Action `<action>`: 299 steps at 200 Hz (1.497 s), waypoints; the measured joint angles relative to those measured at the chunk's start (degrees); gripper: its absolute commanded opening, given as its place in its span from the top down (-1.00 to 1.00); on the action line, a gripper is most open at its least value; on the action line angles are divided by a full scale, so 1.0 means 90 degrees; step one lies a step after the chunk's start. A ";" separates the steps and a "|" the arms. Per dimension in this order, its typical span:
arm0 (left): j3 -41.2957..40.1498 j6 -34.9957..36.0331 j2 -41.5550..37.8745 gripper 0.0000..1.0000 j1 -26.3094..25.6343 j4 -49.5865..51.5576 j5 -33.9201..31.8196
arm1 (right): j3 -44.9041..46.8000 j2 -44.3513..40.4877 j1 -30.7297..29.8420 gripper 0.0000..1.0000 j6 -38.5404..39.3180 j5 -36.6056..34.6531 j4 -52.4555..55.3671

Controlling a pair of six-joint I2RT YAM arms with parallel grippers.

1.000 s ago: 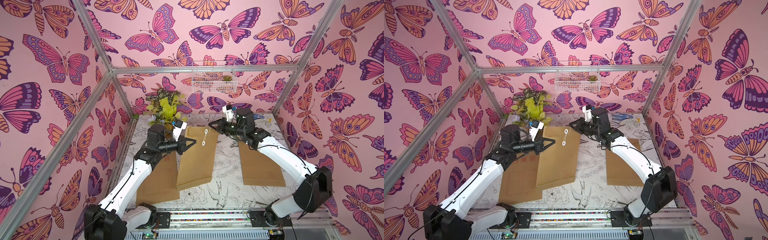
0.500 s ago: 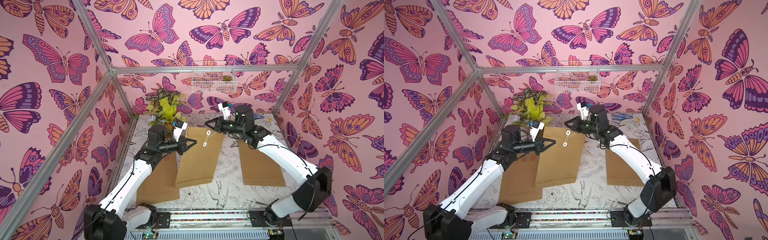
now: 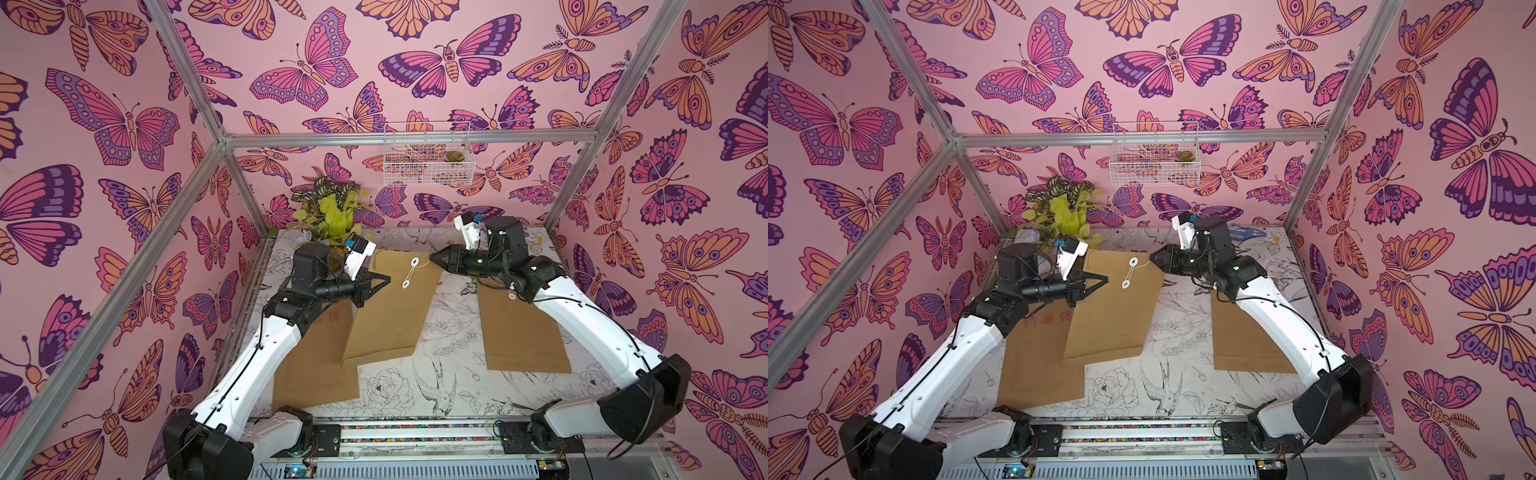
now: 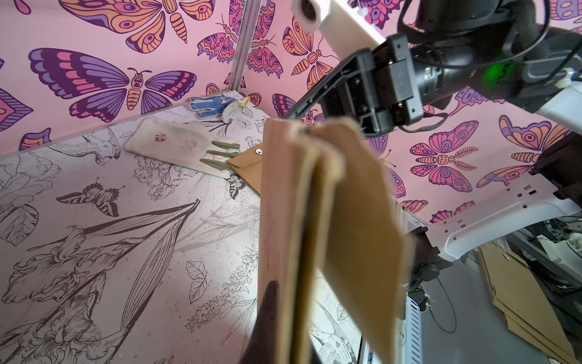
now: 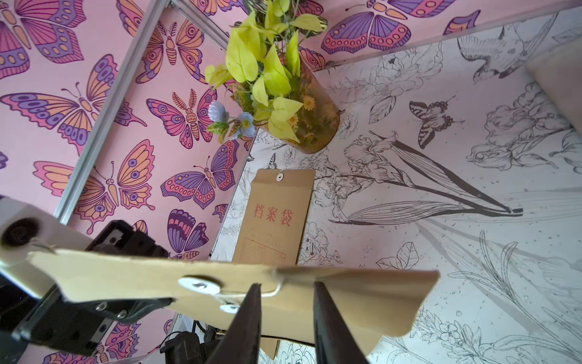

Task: Close the mouth of the file bag
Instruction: Close the file bag.

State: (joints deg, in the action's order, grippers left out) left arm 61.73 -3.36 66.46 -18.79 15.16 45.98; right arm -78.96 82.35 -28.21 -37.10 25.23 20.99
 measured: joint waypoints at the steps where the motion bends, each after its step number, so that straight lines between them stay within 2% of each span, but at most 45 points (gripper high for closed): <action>1: 0.0002 0.0002 0.0000 1.00 0.0000 0.0000 0.0000 | 0.0000 0.0010 -0.0002 0.38 -0.0010 -0.0007 -0.0007; 60: 0.0253 0.0318 0.0005 1.00 -0.0083 0.0236 -0.0260 | 0.0192 0.0279 -0.0257 0.51 -0.1022 -0.0593 -0.0435; 113: 0.0729 0.1236 0.0005 1.00 -0.0146 0.0641 -0.1095 | 0.1081 -0.0206 -0.0257 0.43 -0.1025 -0.0551 -0.0619; 139: 0.0860 0.1630 0.0005 1.00 -0.0168 0.0855 -0.1360 | 0.1144 -0.0573 -0.0260 0.26 -0.0282 -0.0578 -0.0568; 165: 0.0986 0.1829 0.0012 1.00 -0.0199 0.1018 -0.1452 | 0.1149 -0.0950 -0.0517 0.07 0.1127 -0.1008 -0.0588; 194: 0.1161 0.1987 0.0027 1.00 -0.0355 0.1188 -0.1472 | 0.1248 -0.1078 -0.1290 0.05 0.2912 -0.1804 -0.0831; 216: 0.1277 0.2067 0.0073 1.00 -0.0493 0.1307 -0.1472 | 0.1290 -0.0981 -0.1426 0.06 0.3767 -0.2154 -0.1039; 249: 0.1372 0.2137 0.0141 1.00 -0.0619 0.1501 -0.1472 | 0.1146 -0.0644 -0.1418 0.15 0.4454 -0.2472 -0.1124; 299: 0.1520 0.2159 0.0172 1.00 -0.0629 0.1552 -0.1605 | 0.0937 -0.0510 -0.1418 0.21 0.4852 -0.2691 -0.1018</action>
State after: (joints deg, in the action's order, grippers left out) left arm 75.42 16.08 68.01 -24.45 29.12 31.53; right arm -70.52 77.76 -40.97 6.57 1.02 11.84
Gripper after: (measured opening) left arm 0.042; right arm 0.394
